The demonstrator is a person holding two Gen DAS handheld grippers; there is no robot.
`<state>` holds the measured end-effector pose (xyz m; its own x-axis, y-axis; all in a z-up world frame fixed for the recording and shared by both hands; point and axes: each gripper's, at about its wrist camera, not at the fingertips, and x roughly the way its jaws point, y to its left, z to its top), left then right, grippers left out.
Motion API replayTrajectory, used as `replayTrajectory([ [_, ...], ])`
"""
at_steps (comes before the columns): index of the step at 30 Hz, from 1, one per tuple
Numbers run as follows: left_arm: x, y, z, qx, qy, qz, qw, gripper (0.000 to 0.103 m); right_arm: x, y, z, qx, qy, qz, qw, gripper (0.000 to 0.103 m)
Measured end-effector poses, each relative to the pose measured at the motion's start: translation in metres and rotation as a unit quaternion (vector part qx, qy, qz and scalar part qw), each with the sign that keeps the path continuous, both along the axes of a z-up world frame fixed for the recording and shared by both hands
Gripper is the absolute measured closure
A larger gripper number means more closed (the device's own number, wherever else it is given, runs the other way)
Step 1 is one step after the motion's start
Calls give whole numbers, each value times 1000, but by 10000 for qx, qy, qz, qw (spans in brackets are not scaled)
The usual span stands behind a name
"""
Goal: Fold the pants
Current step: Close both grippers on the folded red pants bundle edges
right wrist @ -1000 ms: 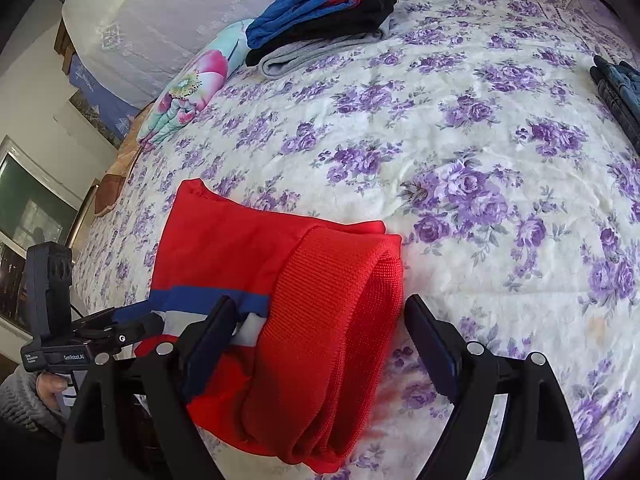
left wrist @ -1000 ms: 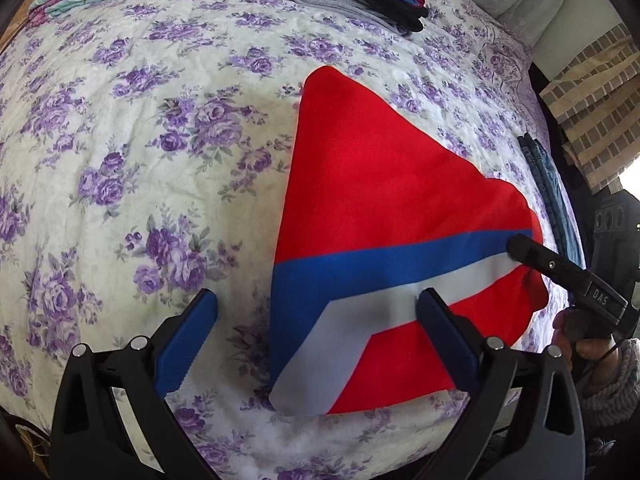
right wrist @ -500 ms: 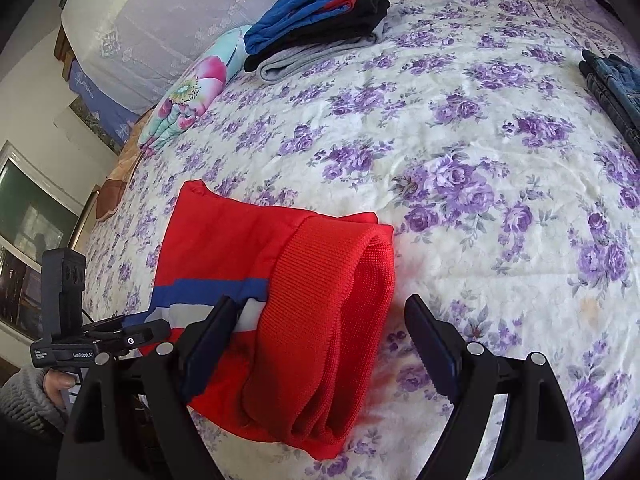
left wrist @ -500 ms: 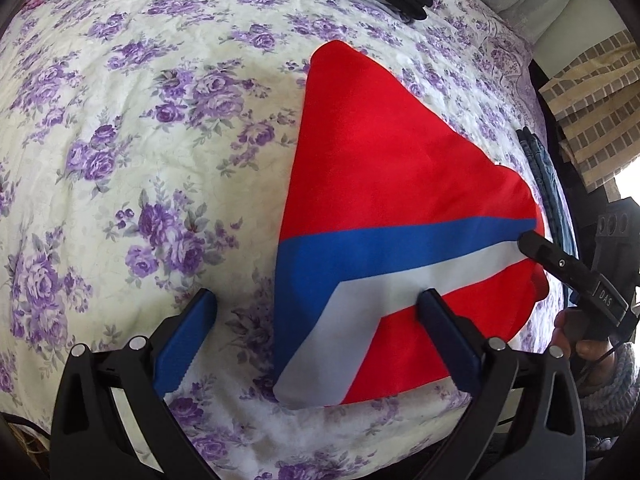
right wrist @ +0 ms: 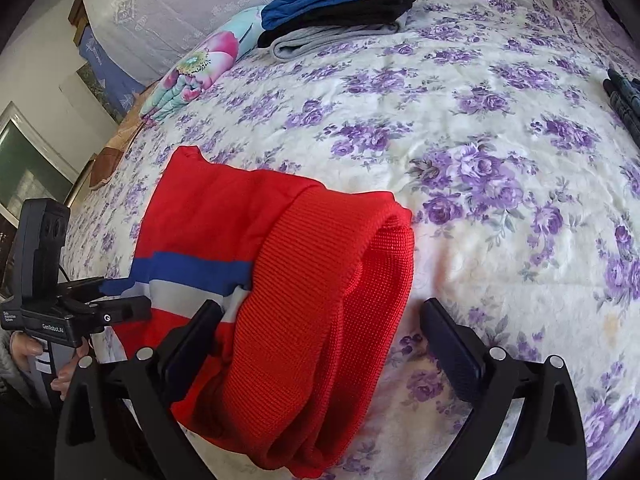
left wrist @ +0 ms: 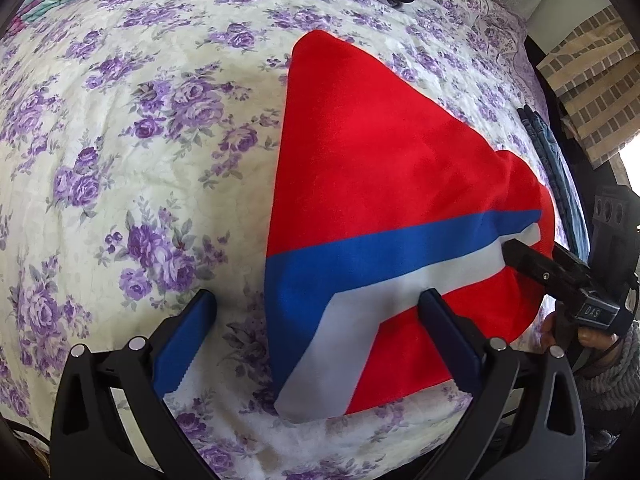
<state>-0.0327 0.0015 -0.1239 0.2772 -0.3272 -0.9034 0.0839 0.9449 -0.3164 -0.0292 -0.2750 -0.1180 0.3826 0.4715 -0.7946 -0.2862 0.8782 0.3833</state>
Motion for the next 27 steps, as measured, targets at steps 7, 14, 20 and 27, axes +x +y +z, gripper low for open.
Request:
replayTrajectory([
  [7,-1,-21,4,-17,-216,-438,9988,4,1,-5,3,198,117,-116,9997,3],
  [14,0,-19,2,-87,-217,-443,9987,5,0,-10,4,525,184,-221,9982,25],
  [20,-4,-20,7,-258,-348,-594,9973,21,1,-10,0,671,249,-339,9969,26],
  [27,-9,-17,13,-229,-467,-592,9969,36,-3,-8,3,614,156,-296,9976,39],
])
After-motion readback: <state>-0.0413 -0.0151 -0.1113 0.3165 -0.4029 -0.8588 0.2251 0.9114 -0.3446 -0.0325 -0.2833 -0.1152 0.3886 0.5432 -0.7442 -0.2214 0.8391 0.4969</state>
